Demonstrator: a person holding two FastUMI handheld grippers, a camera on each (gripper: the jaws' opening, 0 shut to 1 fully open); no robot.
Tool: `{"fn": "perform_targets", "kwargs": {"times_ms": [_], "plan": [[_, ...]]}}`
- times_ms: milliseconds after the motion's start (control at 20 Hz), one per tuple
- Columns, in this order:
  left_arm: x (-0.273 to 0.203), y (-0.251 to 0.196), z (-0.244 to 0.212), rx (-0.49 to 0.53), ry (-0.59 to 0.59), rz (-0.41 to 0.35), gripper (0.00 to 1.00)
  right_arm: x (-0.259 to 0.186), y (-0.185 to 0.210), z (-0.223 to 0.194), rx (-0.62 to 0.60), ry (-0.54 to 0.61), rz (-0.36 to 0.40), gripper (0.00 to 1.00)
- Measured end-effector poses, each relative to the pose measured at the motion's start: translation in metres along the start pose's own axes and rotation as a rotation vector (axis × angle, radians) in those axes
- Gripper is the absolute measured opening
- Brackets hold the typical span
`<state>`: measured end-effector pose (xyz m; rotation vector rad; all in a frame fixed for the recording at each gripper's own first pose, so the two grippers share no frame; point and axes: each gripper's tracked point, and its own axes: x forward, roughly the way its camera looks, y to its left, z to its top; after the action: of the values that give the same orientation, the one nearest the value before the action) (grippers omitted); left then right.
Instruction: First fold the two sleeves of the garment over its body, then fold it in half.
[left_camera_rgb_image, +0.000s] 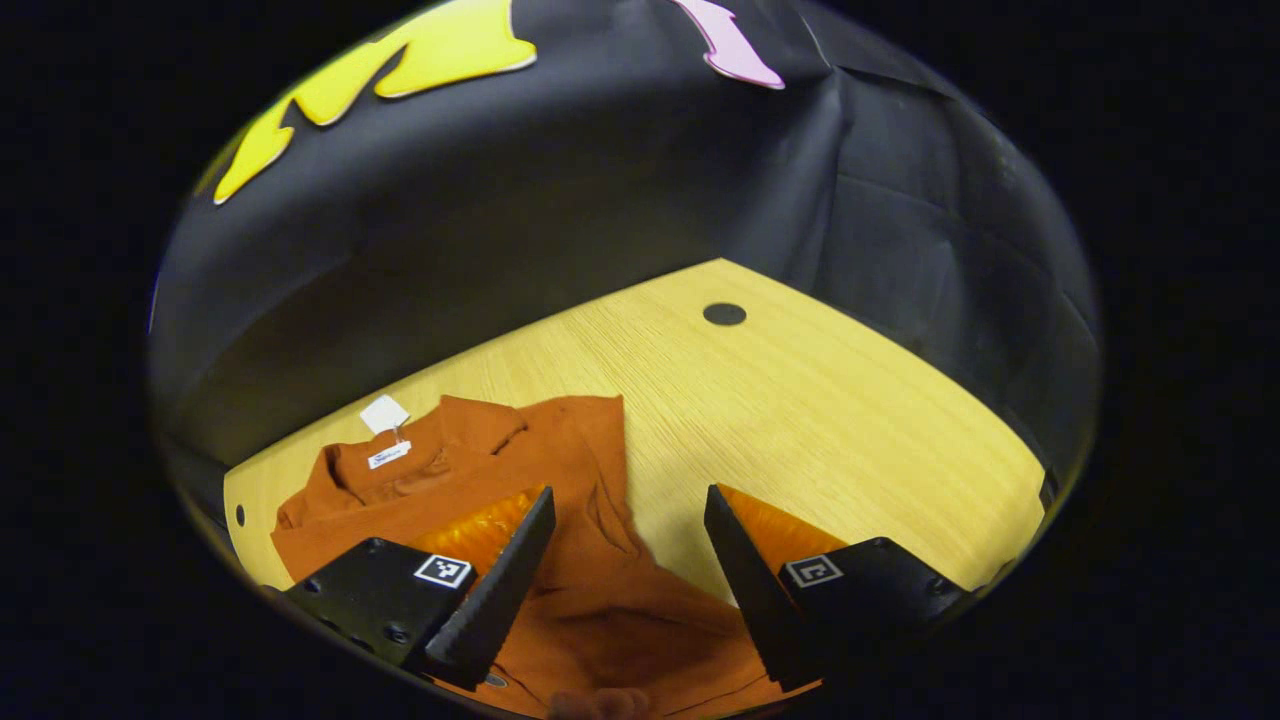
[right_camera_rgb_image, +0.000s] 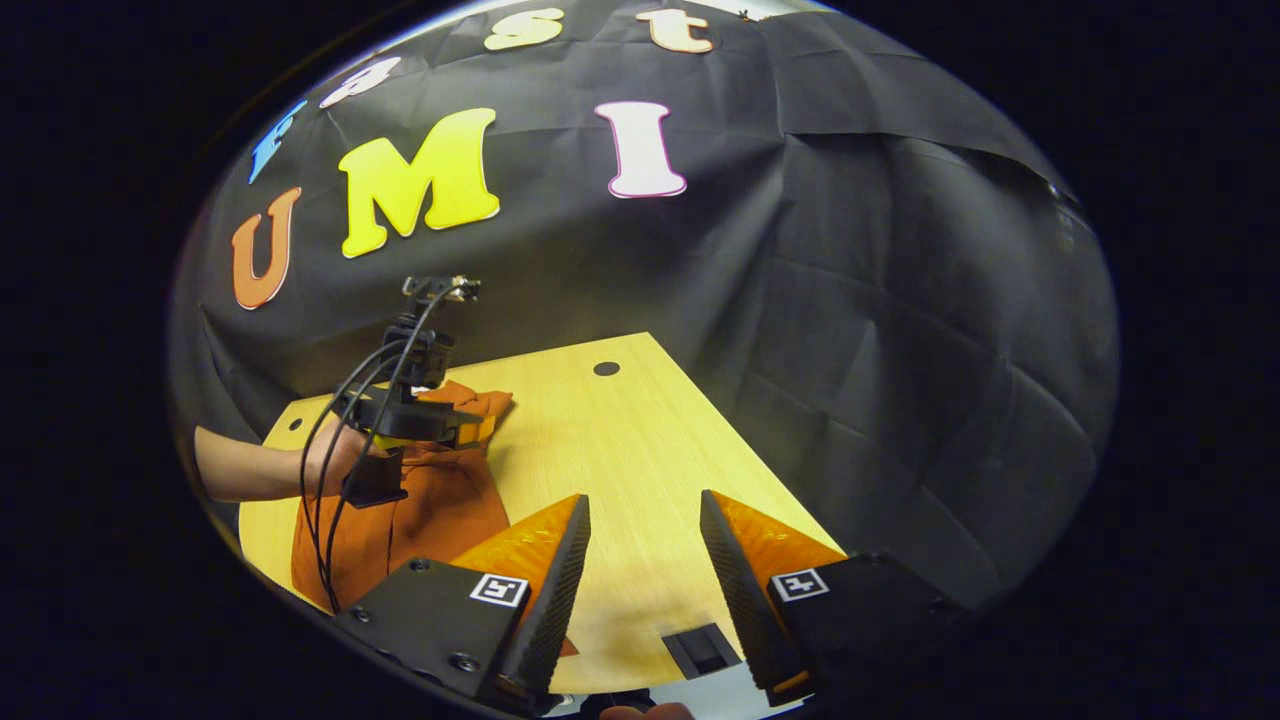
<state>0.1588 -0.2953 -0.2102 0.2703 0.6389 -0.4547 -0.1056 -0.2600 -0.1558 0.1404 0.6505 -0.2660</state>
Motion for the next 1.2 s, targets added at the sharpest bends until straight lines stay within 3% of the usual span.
{"fn": "perform_targets", "kwargs": {"times_ms": [50, 100, 150, 250, 400, 700, 1200], "plan": [[-0.010, 0.009, 0.003, -0.026, -0.019, 0.026, 0.98, 0.003, 0.006, 0.005, -0.017, -0.015, 0.012, 0.73], [-0.024, 0.016, 0.008, -0.057, -0.038, 0.042, 0.98, 0.005, 0.015, 0.014, -0.036, -0.032, 0.027, 0.66], [-0.038, 0.026, 0.013, -0.087, -0.057, 0.059, 0.98, 0.007, 0.026, 0.022, -0.054, -0.053, 0.049, 0.73], [-0.066, 0.047, 0.018, -0.136, -0.094, 0.082, 0.98, 0.011, 0.051, 0.038, -0.079, -0.092, 0.104, 0.73], [-0.111, 0.081, 0.014, -0.205, -0.124, 0.134, 0.98, 0.023, 0.094, 0.050, -0.109, -0.116, 0.190, 0.81], [-0.194, 0.134, -0.033, -0.278, -0.118, 0.212, 0.97, 0.032, 0.168, 0.044, -0.164, -0.101, 0.347, 0.82], [-0.286, 0.176, -0.106, -0.330, -0.099, 0.225, 0.97, 0.026, 0.204, 0.030, -0.222, -0.038, 0.442, 0.82]]}}
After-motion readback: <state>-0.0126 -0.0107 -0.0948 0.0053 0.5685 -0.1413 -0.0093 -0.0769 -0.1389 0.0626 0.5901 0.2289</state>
